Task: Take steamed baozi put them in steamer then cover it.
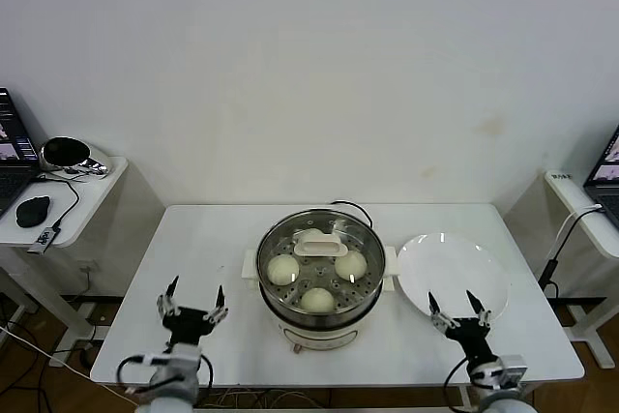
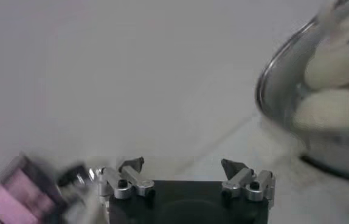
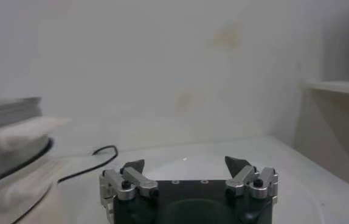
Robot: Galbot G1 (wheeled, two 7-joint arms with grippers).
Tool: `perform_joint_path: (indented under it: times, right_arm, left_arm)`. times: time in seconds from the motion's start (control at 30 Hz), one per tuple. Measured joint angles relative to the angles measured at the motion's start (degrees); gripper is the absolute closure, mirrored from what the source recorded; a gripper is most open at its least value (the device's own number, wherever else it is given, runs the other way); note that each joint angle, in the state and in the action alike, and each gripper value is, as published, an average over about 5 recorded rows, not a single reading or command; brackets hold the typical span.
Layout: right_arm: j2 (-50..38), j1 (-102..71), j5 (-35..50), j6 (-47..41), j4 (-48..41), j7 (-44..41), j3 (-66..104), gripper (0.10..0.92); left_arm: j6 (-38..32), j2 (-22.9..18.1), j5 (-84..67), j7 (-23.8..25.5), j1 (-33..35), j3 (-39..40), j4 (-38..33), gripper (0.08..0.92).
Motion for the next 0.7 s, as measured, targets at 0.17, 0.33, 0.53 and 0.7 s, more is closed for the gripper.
perform_joint_path:
  times: [0.17,0.33,0.53,0.7]
  right_arm:
    - [0.73,-2.32,-0.87,-0.16,1.87,0.16,-0.2,0.203]
    - [1.01,-4.06,-1.56,-0.03,2.92,0.6,-0.71,0.203]
    - [1.3,-5.84,-2.87,-0.93,4.63,0.67,-0.67,0.203]
    - [1.15,-7.16,-4.36,-2.16,6.31,0.81,-0.56,0.203]
  left_arm:
    - [-7.53,0.07,-10.23,1.45,4.38,-3.79,0.89,0.177]
    - [-11.09,-0.6,-15.06,3.68,7.27,-5.74,1.04,0.177]
    - [-12.3,-1.66,-17.27,5.45,10.41,-6.5,0.43,0.177]
    - [-12.46,-2.26,-17.36,6.4,13.01,-6.78,-0.79,0.177]
